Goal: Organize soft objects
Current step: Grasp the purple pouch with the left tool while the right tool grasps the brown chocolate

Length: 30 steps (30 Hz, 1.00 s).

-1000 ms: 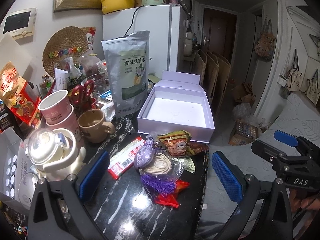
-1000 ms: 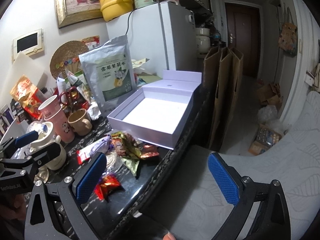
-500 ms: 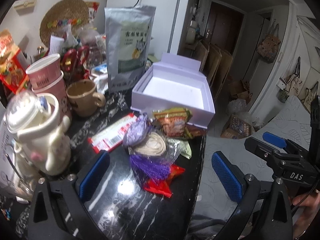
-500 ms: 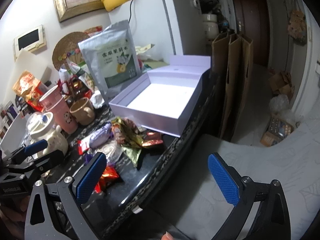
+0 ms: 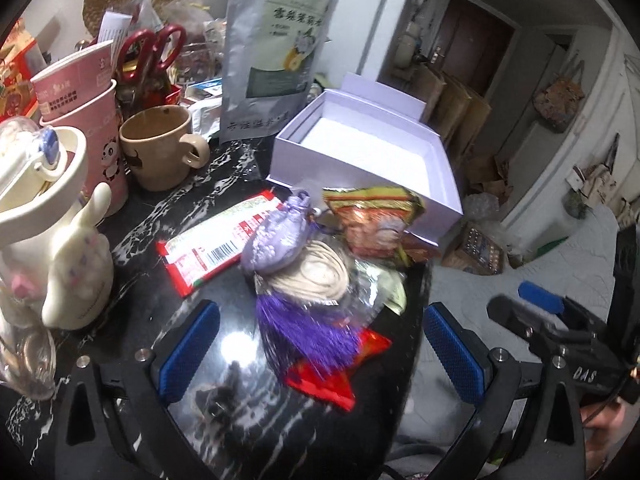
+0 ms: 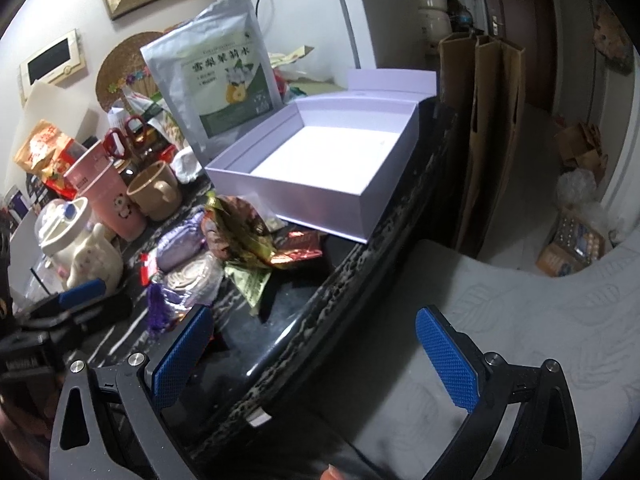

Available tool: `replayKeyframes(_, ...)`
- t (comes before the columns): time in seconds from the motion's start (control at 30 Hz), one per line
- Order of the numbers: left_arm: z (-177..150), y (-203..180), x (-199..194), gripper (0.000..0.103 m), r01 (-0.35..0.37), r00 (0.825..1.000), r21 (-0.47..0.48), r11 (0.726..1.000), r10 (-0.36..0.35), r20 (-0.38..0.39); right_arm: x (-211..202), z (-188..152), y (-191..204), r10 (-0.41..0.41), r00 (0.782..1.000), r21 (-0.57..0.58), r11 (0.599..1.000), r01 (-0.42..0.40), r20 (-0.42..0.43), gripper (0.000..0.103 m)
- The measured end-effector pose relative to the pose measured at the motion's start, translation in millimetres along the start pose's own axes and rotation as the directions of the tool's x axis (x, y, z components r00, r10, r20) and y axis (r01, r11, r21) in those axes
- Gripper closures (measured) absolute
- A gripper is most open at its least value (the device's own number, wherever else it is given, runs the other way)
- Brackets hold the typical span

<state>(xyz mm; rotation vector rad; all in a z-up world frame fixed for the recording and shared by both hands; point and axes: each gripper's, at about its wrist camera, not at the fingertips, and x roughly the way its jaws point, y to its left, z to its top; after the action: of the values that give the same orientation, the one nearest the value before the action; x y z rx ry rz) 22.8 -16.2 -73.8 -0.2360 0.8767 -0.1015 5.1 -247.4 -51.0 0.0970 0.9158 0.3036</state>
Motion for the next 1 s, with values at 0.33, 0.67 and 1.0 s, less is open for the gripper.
replayKeyframes(0.33, 30, 8, 46, 0.013, -0.057, 0.998, 0.016, 0.998, 0.058, -0.036, 32, 13, -13, 0.014, 0.999, -0.020, 1.000, -0.014, -0.042, 0.000)
replayKeyframes(0.67, 38, 28, 83, 0.051, -0.097, 0.991, -0.025, 0.995, 0.094, -0.098, 57, 29, -20, 0.034, 0.997, -0.029, 0.999, -0.036, -0.069, 0.000)
replayKeyframes(1.0, 34, 25, 83, 0.067, -0.090, 0.994, 0.033, 0.995, 0.092, -0.056, 82, 40, -20, 0.064, 0.993, -0.009, 0.998, -0.065, -0.100, 0.025)
